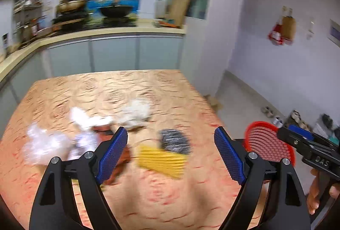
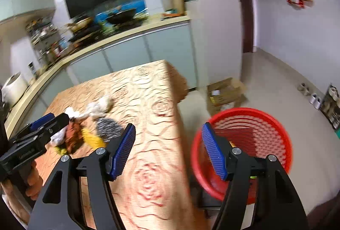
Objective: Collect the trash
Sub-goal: 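Move both open tools back over the trash on the table, then grasp the clear plastic bag with the left tool while the right tool approaches the yellow foam net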
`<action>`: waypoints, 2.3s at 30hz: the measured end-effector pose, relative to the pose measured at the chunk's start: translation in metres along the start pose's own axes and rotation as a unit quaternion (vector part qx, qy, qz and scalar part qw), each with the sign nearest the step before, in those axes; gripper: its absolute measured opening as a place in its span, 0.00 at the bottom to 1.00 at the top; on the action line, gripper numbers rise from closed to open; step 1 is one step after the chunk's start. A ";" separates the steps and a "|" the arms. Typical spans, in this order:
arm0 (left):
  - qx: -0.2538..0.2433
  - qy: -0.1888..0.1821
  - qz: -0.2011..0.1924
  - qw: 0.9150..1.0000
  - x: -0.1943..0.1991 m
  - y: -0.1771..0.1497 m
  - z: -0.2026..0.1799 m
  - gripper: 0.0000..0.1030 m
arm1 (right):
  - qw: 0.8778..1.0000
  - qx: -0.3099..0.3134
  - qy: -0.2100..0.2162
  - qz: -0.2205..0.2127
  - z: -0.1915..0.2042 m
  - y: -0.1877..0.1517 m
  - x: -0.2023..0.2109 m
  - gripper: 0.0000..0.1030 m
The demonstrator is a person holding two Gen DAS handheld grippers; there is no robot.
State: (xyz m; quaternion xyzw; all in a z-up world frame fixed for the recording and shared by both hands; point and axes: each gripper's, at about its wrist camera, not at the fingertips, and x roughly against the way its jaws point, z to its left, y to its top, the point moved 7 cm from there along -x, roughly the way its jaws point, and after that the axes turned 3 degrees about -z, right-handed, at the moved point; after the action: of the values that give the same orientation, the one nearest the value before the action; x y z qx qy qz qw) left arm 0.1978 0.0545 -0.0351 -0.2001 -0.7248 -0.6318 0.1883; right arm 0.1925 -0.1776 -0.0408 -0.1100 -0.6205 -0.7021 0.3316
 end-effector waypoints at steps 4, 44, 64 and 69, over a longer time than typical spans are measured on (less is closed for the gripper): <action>0.022 0.045 -0.007 0.999 0.015 0.001 0.052 0.79 | 1.000 0.015 0.019 0.008 0.027 -0.003 -0.007 0.64; 0.051 0.154 0.059 0.985 -0.038 -0.031 0.216 0.44 | 0.994 0.065 0.042 0.071 0.085 -0.023 -0.070 0.66; 0.069 0.165 0.020 0.984 0.010 -0.015 0.220 0.38 | 0.982 0.121 0.103 0.105 0.135 -0.052 -0.097 0.44; 0.069 0.161 0.013 0.985 0.016 -0.012 0.216 0.38 | 0.977 0.134 0.124 0.107 0.146 -0.056 -0.089 0.37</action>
State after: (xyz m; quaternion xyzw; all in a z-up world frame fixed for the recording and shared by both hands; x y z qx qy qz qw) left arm 0.1739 0.2678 -0.0648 -0.0922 -0.7243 -0.6016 0.3240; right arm 0.1882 -0.0101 -0.1057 -0.0422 -0.6477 -0.5808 0.4913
